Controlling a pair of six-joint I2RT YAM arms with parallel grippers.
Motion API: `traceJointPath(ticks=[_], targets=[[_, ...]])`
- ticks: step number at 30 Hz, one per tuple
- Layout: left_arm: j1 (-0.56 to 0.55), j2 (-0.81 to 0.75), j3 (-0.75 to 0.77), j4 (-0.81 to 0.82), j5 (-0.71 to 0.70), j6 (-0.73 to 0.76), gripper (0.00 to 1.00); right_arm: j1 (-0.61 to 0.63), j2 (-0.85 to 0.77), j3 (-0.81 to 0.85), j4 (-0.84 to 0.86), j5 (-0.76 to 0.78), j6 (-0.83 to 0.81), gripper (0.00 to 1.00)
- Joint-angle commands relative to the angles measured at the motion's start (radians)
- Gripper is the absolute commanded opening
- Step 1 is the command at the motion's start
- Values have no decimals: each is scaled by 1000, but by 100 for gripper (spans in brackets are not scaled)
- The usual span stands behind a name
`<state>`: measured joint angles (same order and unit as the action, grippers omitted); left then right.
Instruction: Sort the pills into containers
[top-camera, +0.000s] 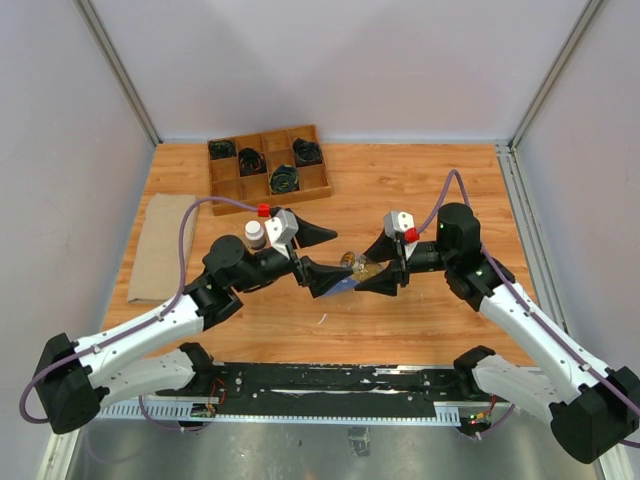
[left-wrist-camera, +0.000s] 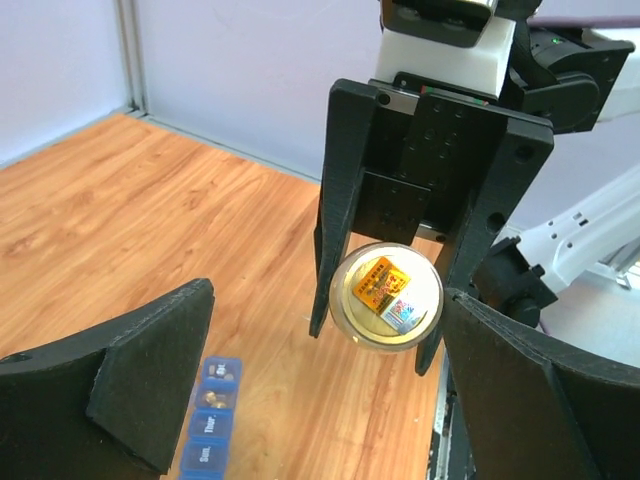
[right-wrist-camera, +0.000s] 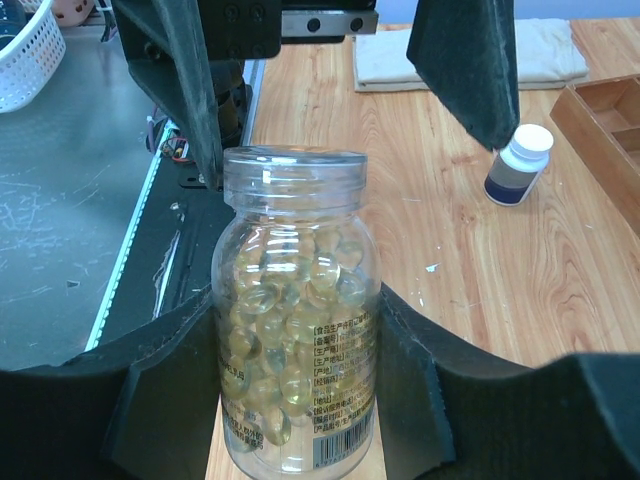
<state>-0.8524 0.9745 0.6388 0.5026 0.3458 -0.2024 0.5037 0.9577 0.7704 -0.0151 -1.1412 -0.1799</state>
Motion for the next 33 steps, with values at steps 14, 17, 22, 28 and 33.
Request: traceJointPath(ticks=[14,17,22,28,33], targets=[[4,-212,-166,143,-130,-426,94,15,-30,16,-76,142,-167,6],[-52,-216,-181,136,-304,-454,92,20,-22,26,-96,213,-186,6],[-158,-175,-129,49,-573,-435,90,26,-2,40,-125,269,-206,5],[-171,-39,-20,-44,-587,-480,84,36,3,43,-135,284,-216,5],[-183,22,22,-62,-601,-488,79,36,2,43,-135,282,-216,5]])
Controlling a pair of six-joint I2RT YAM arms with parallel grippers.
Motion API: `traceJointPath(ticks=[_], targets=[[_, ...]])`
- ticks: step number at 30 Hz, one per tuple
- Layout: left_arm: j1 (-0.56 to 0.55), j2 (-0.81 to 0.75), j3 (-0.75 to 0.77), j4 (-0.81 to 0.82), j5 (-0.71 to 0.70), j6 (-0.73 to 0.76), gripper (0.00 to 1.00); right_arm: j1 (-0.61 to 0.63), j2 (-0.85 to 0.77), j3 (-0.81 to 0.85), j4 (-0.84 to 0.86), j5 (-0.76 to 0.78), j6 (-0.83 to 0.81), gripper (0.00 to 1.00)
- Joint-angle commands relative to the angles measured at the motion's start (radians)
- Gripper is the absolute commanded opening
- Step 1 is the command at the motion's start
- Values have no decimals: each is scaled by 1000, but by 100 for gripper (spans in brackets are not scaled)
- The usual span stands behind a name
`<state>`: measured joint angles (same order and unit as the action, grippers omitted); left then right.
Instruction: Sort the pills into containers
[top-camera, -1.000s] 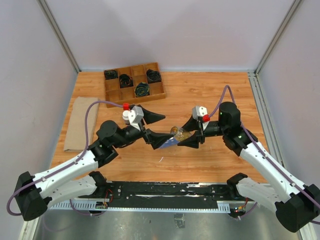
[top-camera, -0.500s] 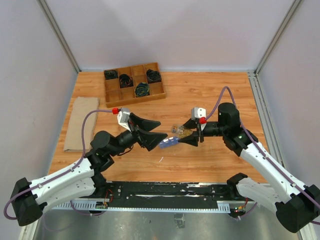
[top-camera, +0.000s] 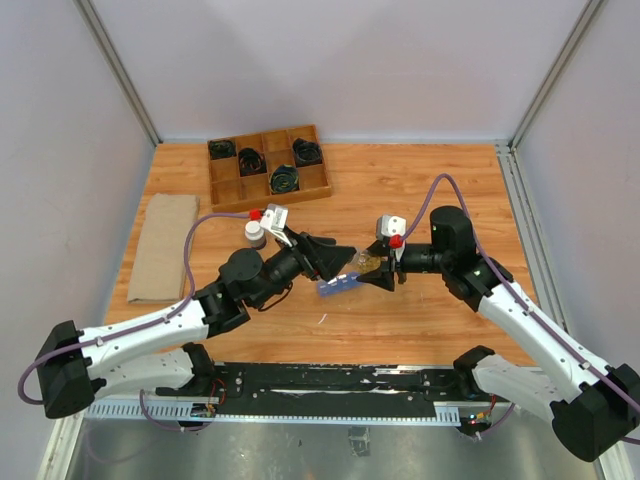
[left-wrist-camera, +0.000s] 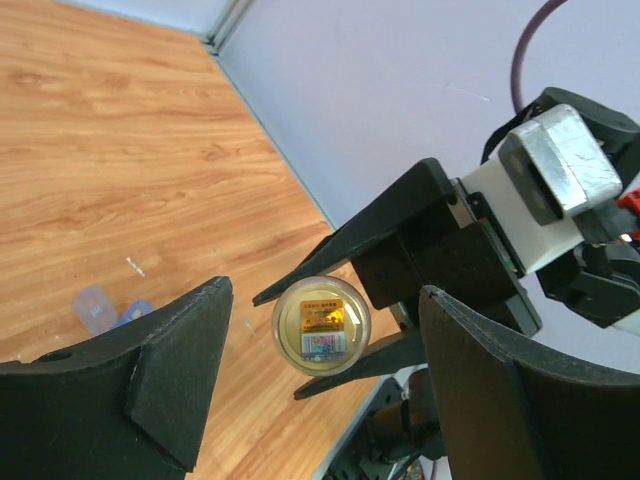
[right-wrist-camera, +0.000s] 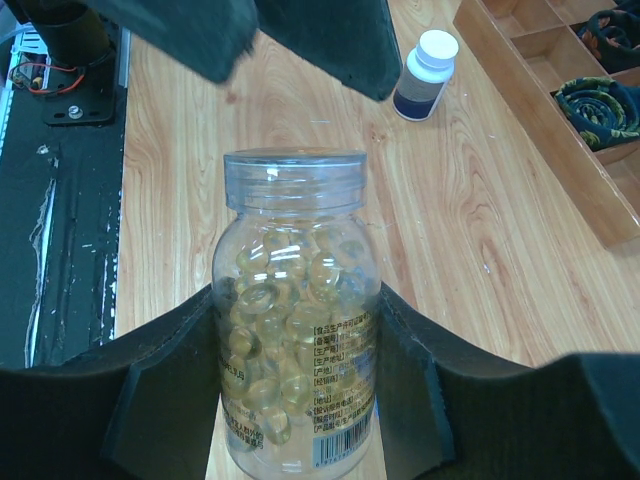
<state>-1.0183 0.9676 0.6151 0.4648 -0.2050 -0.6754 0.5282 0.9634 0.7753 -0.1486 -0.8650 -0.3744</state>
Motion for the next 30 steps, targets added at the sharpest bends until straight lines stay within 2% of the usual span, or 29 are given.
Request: traceJointPath(ticks=[1,16,30], targets=[[-18,37,53,-25,-49,-16,78,12,-4,38,-2,6,-21,5],[-37,88,58,-28,-25,-31,62,13,-2,39,-3,4,-21,5],[-39,89,39,-30,13,-35,53,13,0,39,-3,3,-18,5]])
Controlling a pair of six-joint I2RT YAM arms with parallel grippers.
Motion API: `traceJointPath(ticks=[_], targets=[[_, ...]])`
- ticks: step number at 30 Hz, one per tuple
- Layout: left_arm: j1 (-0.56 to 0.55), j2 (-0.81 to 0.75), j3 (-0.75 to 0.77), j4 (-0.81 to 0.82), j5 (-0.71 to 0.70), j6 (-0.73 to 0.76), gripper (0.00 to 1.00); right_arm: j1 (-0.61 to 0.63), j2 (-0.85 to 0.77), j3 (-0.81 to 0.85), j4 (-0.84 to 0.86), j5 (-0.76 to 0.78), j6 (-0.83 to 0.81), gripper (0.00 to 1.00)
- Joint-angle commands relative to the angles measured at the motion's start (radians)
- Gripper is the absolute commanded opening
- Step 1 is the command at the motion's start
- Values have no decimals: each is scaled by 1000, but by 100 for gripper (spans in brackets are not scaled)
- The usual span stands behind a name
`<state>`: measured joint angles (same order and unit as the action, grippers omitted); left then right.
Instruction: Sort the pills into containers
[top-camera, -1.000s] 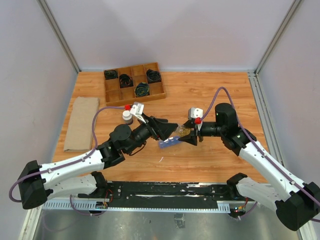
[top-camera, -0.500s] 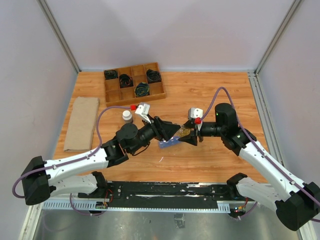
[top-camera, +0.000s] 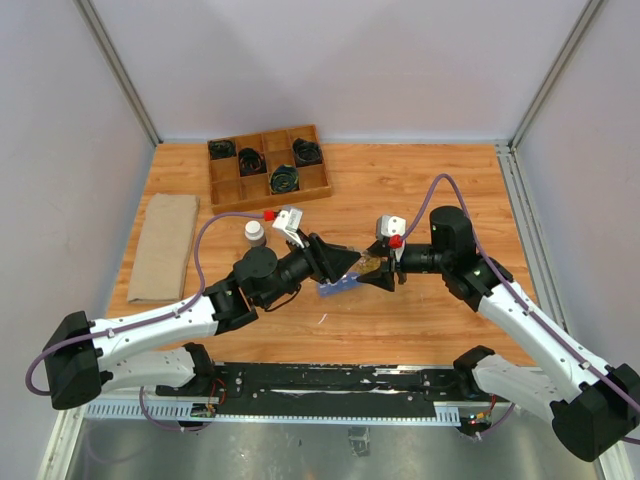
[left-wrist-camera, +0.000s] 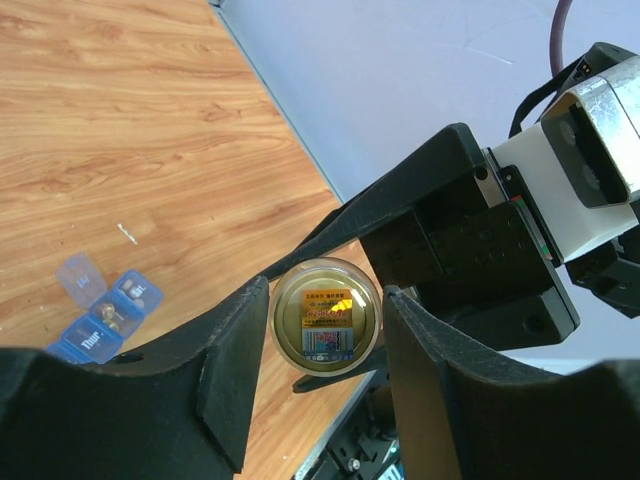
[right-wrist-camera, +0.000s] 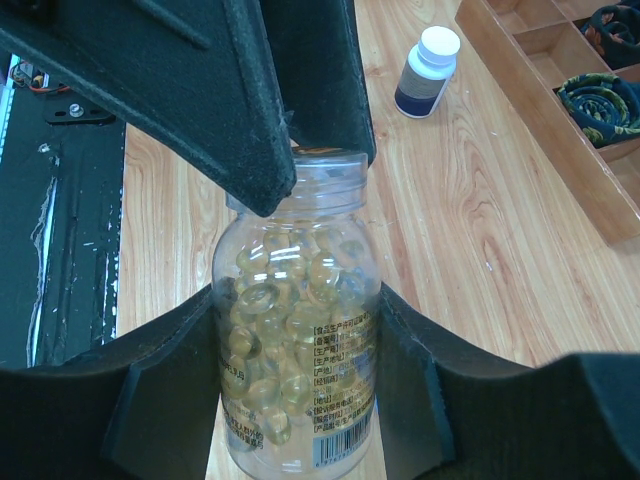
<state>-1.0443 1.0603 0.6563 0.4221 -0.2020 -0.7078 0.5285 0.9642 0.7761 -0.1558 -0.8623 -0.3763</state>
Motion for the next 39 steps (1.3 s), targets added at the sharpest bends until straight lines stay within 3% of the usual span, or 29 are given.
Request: traceJointPath(ticks=[1,10,14,18,25,29,32,39], targets=[[-13,-5,-3,11,13,0,52,13,-1,40,4,0,-16,5],[-13,-15,-20,13,59,51,45,13,-5,39,11,-29,1,4],[-14,-51,-79,65,94,168,44,12,-14,37,21,-57,13,4],[-1,-96,-160,209,203,314,43,13,-23,30,40,-105,26,4],[90,-54,-182,309,496,464,42,13,-37,13,72,-187,45,4],[113,-40,-189,359,552,518,43,12,-38,12,75,-198,45,4],[120,-51,-194,398,548,520,52,13,-36,12,75,-204,44,4],[122,-108,-195,457,472,430,89,12,-37,10,73,-208,37,4]])
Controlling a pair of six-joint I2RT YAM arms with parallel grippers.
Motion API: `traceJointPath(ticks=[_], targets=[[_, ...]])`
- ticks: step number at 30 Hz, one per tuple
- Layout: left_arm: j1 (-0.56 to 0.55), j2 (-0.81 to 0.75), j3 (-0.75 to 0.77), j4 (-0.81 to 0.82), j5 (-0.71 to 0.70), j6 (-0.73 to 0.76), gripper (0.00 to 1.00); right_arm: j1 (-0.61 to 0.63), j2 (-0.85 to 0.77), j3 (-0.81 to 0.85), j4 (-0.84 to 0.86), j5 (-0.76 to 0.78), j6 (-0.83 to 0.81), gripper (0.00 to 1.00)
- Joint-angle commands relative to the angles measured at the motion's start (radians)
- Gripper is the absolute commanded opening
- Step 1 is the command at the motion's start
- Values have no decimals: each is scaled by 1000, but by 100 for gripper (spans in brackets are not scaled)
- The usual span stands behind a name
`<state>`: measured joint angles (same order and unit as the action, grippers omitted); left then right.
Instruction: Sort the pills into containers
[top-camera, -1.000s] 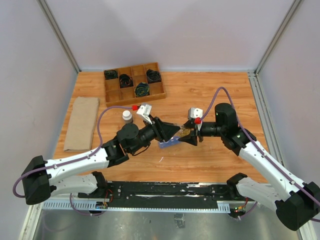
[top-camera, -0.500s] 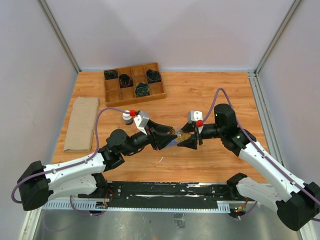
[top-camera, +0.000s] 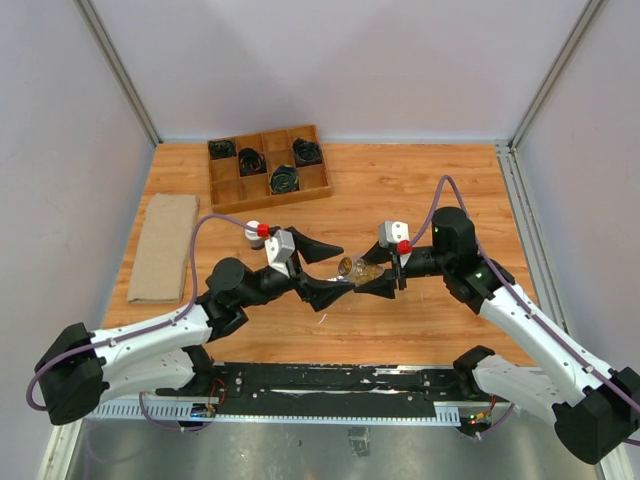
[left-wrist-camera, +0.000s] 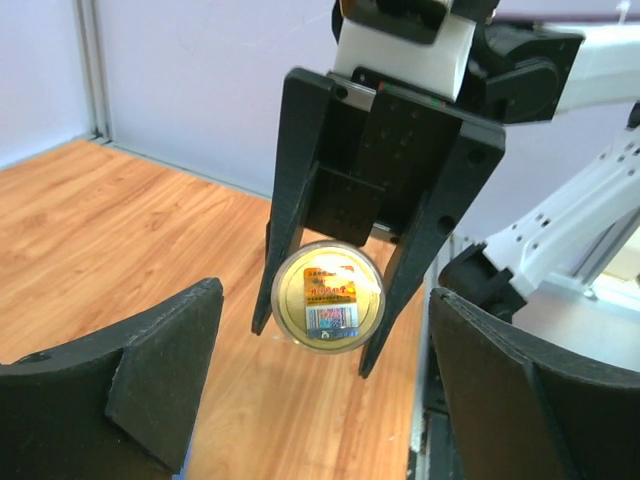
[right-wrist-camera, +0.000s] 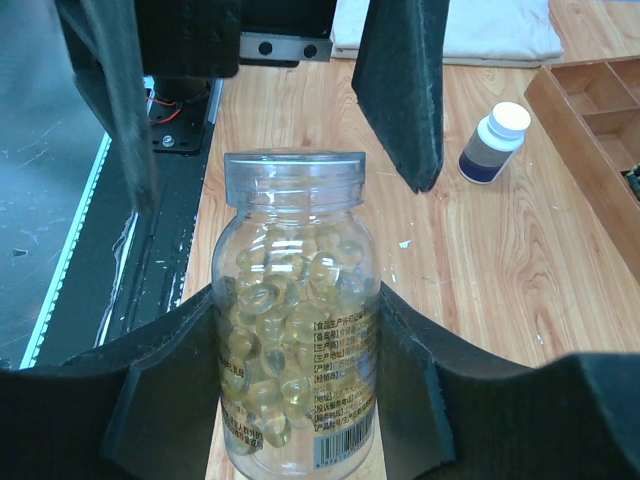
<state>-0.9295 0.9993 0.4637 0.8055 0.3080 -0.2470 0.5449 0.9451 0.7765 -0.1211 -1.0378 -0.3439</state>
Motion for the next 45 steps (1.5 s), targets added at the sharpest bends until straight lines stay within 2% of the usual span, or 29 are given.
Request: traceJointPath(ticks=[1,4,9,14,22,26,34,38,45], targets=[[8,-59,-1,69,-50,-37,91,-4,-19,10,38,-32,4,4],[8,-102,11,22,-90,-63,98,-4,-17,10,37,-32,-1,4],[9,-194,47,-138,-142,-191,99,-3,-19,11,32,-26,-8,4],[8,-252,-10,-62,-140,-333,99,-3,-15,14,21,7,-17,4],[1,-269,-88,-89,-312,-542,99,-5,1,23,3,78,-30,4],[-79,-237,-65,-138,-454,-540,99,-5,13,25,-3,101,-32,4],[-182,-116,103,-381,-686,-565,99,-5,17,26,-5,119,-30,5],[-202,-63,159,-411,-721,-550,98,-5,16,27,-5,122,-29,5],[-211,9,204,-414,-700,-539,84,-5,15,29,-8,125,-29,5]])
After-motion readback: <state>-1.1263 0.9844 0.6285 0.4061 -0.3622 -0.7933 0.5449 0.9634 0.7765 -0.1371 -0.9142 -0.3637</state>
